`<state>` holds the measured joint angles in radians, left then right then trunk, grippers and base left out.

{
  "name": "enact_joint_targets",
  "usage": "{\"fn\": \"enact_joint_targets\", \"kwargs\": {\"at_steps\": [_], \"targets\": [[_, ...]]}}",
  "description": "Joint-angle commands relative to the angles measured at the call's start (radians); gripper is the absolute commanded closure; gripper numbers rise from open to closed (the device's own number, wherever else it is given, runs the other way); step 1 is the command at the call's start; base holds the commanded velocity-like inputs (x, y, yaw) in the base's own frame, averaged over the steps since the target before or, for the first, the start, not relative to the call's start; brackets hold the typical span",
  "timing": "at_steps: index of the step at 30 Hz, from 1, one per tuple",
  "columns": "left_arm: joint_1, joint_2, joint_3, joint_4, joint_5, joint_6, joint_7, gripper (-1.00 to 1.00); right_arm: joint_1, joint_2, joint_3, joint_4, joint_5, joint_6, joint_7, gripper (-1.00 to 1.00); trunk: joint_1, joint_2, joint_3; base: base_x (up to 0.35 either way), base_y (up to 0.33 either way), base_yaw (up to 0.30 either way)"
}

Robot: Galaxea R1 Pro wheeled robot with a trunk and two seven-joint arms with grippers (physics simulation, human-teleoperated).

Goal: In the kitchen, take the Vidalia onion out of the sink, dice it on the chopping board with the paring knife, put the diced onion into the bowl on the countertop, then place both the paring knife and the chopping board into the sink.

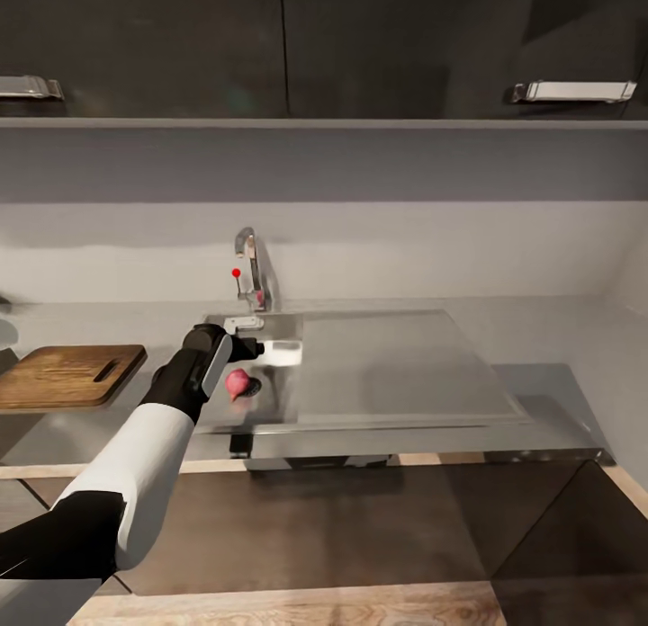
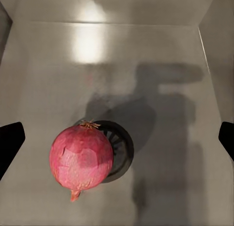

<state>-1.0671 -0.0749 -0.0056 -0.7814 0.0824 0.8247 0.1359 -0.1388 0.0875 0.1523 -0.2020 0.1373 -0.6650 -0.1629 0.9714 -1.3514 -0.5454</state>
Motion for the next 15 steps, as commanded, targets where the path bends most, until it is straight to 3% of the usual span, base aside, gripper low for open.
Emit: {"fn": "enact_joint_targets", "kwargs": {"at_steps": [1, 15], "targets": [[-0.001, 0.000, -0.001, 0.001, 0.009, 0.004, 0.008, -1.00, 0.000, 0.000, 0.003, 0.001, 0.010, -0.001, -0.010, -1.00, 0.000, -0.001, -0.002, 0.000, 0.000, 0.000], [0.001, 0.015, -0.001, 0.008, 0.008, 0.004, 0.008, -1.00, 0.000, 0.000, 0.003, 0.001, 0.010, -0.001, -0.010, -1.00, 0.000, -0.001, -0.018, 0.003, 0.000, 0.000]]}}
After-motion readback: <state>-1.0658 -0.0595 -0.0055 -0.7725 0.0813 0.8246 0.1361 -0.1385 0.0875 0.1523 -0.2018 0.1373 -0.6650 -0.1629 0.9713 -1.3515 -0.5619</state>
